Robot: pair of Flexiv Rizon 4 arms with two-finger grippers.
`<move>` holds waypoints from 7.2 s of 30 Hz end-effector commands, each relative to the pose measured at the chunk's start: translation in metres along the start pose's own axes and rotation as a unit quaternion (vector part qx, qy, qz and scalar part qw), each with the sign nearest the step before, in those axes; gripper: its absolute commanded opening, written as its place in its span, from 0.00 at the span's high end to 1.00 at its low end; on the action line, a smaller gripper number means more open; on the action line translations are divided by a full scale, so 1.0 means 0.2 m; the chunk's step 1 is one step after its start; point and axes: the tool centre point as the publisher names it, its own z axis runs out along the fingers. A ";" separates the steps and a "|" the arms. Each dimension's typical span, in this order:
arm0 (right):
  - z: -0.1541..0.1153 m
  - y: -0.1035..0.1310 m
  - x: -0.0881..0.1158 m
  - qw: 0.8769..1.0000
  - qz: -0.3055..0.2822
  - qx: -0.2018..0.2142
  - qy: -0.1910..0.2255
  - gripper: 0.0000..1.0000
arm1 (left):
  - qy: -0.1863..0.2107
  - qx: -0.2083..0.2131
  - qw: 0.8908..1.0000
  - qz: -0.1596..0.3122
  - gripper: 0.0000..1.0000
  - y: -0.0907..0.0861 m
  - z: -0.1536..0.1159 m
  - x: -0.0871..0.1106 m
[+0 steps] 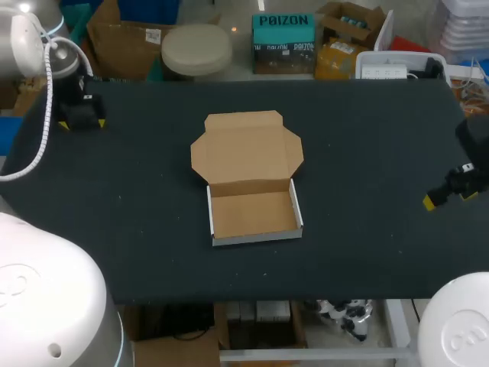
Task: Assemble the packaging by folding the flat box into shape, placing the metal phone stand inside, and closing the box properly
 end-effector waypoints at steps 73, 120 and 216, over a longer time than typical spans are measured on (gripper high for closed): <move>0.00 -0.01 0.02 1.000 0.000 0.000 -0.003 0.00 | -0.010 -0.010 0.999 -0.039 0.15 -0.25 0.04 -0.07; 0.00 -0.01 0.02 1.000 0.000 0.000 -0.003 0.00 | -0.027 0.034 0.999 0.007 1.00 0.05 -0.24 -0.06; 0.33 0.01 0.11 0.893 -0.425 -0.100 0.110 0.00 | 0.023 0.049 0.954 0.295 1.00 1.05 -0.83 0.95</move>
